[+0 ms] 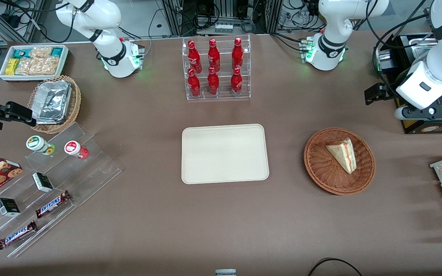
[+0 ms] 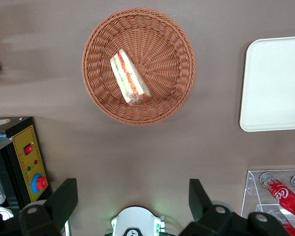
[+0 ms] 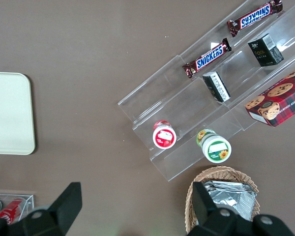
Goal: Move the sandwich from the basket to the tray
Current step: 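Move the left gripper over the sandwich in the wicker basket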
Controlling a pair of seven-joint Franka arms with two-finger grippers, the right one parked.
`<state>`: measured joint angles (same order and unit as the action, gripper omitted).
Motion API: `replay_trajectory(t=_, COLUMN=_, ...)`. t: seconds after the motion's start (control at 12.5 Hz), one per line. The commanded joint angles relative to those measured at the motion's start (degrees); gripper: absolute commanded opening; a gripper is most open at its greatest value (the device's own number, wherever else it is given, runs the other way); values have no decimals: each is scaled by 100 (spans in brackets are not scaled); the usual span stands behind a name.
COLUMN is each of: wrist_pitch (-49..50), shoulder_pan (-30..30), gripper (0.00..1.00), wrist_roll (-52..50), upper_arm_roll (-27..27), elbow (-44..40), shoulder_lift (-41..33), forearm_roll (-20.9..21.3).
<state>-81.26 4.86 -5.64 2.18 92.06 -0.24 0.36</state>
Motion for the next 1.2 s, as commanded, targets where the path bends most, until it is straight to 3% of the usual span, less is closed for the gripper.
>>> replay_trajectory(t=0.0, wrist_pitch=41, shoulder_pan=24, gripper=100, wrist_roll=19, upper_arm_roll=-33, elbow=-92, shoulder_lift=41, forearm_roll=78)
replay_trajectory(t=0.48, wrist_pitch=-424, shoulder_pan=-11, gripper=100, wrist_roll=10, upper_arm_roll=-42, elbow=363, shoulder_lift=50, forearm_roll=95)
replay_trajectory(t=1.12, wrist_pitch=-2585, shoulder_pan=-169, gripper=100, wrist_roll=10, upper_arm_roll=-51, elbow=2314, shoulder_lift=-108, forearm_roll=324)
